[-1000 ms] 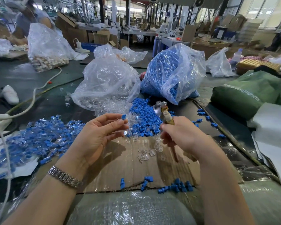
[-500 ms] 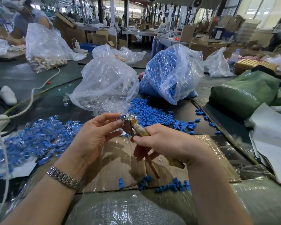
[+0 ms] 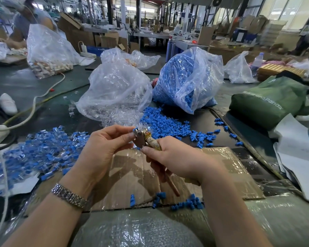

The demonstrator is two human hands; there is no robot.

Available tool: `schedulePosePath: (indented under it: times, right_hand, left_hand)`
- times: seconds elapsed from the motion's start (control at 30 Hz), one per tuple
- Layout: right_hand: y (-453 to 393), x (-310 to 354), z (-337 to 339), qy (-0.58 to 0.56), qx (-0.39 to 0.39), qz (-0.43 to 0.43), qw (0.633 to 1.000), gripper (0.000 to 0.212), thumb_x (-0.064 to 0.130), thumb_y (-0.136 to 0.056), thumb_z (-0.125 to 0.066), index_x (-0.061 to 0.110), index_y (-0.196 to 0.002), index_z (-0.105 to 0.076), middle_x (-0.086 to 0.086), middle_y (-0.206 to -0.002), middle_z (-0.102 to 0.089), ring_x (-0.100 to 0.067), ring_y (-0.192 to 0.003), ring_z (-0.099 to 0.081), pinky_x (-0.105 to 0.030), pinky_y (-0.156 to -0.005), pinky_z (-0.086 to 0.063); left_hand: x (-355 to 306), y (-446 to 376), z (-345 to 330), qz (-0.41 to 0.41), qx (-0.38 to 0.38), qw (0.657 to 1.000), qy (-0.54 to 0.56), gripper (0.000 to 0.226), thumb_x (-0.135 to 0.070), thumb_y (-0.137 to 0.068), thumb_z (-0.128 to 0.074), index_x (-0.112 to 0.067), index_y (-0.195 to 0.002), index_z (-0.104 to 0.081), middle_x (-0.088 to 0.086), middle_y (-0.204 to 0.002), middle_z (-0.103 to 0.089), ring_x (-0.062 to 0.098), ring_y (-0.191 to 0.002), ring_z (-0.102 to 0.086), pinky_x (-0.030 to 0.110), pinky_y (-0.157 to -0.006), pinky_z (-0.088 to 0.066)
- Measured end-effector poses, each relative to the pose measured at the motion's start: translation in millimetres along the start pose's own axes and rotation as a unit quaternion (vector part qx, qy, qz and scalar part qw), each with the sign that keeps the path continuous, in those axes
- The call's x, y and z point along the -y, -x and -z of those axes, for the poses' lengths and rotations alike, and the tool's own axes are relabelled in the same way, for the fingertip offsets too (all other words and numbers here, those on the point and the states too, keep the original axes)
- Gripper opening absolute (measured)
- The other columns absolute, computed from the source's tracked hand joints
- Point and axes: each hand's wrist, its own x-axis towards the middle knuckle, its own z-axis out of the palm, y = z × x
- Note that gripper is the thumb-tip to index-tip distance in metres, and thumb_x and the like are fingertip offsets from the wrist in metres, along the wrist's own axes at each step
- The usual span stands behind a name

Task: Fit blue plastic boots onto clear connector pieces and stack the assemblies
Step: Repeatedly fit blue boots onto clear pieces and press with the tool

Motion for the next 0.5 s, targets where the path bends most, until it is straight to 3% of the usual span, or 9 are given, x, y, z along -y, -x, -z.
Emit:
schedulePosePath:
  times: [0.13, 0.27, 0.5]
  right_hand:
    - [-1.9, -2.7, 1.1, -0.004, 0.002, 0.007, 1.0, 0.039, 0.038, -0.107, -0.05, 0.005, -0.089, -0.059, -0.005, -0.064, -0.064, -0.017, -0.051, -0.064, -0.023, -0.051, -0.05]
    - [-3.5, -4.9, 2.6, -0.051, 0.033, 0.009, 0.998, 0.043, 0.04, -0.106, -0.051, -0.002, -0.105, -0.061, -0.005, -0.07, -0.071, -0.022, -0.064, -0.072, -0.032, -0.064, -0.057]
    - [-3.5, -3.8, -1.8, -0.057, 0.021, 0.01, 0.998, 0.045, 0.044, -0.105, -0.051, 0.005, -0.086, -0.063, -0.008, -0.065, -0.065, -0.025, -0.057, -0.066, -0.038, -0.062, -0.057]
  left_hand:
    - [1.3, 0.4, -0.7, -0.025, -0.014, 0.999, -0.02, 0.024, -0.023, -0.069, -0.077, -0.021, -0.093, -0.082, 0.012, -0.094, -0.078, 0.02, -0.081, -0.073, 0.024, -0.07, -0.061]
    - [3.6, -0.9, -0.2, -0.036, -0.007, 0.999, 0.006, 0.023, -0.018, -0.075, -0.075, -0.015, -0.097, -0.08, 0.015, -0.104, -0.077, 0.027, -0.096, -0.074, 0.032, -0.085, -0.062]
    - [4.4, -3.3, 2.5, -0.04, 0.009, 0.999, 0.021, 0.02, -0.012, -0.077, -0.073, -0.014, -0.095, -0.081, 0.016, -0.105, -0.077, 0.028, -0.099, -0.075, 0.026, -0.082, -0.06]
